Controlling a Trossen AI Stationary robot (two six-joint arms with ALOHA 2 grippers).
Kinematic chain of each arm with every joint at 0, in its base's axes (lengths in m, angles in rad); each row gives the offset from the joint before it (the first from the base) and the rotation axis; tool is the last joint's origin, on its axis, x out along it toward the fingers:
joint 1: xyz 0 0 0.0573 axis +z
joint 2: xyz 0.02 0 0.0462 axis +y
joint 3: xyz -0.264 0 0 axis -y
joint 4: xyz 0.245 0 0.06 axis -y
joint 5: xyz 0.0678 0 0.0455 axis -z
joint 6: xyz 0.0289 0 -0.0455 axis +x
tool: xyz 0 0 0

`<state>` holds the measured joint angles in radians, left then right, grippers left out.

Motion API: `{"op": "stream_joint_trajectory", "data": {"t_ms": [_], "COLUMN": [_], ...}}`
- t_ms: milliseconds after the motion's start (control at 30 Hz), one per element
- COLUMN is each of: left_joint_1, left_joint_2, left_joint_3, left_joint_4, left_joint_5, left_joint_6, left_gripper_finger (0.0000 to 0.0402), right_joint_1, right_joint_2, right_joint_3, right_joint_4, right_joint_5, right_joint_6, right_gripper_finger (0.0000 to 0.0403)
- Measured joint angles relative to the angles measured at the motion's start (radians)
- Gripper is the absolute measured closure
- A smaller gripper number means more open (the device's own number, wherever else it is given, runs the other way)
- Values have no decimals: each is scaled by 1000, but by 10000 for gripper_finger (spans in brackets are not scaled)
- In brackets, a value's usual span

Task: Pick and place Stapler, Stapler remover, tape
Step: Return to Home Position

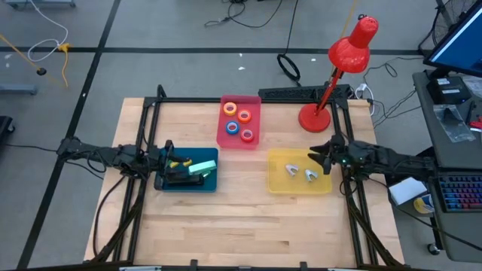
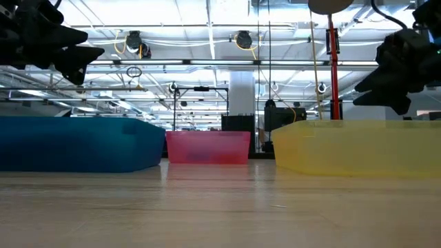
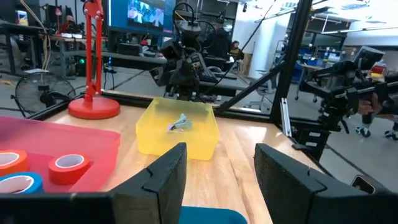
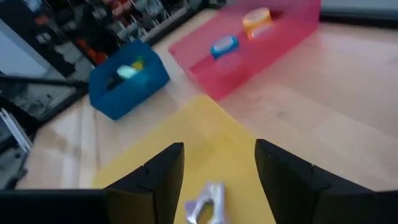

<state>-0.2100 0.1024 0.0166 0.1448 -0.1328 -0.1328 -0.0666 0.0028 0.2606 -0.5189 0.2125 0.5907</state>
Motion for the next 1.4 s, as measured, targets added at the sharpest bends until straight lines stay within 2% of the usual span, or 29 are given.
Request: {"op": "stream_joint_trajectory", "data": {"t_ms": [167,400,500,800,1167,1400], "left_joint_1": [0,0,0,0,0,0], "left_joint_2": [2,2,2,2,2,2], "left_joint_3": [0,0,0,0,0,0], "left_joint_4": [-13,-13,-14,-43,-37,-41], "left_joint_5": [0,-6,-9,-9,-32,-58], "left_joint_6": [7,35,43,53,105,129], "left_gripper_finger": [215,215,215,215,215,215], "right_joint_1": [0,1,2,0,1,1], "right_joint_2": [1,0,3,13,52,53], "right_joint_3": [-42,-168,-198,-201,-202,-203], "right_joint_4": [60,436,447,443,448,568], "right_joint_5": [-4,-38,-90,-87,-86,-83], "right_joint_6": [-19,-115,-117,-241,-236,-237], "right_gripper_finger": [211,211,211,211,211,211]}}
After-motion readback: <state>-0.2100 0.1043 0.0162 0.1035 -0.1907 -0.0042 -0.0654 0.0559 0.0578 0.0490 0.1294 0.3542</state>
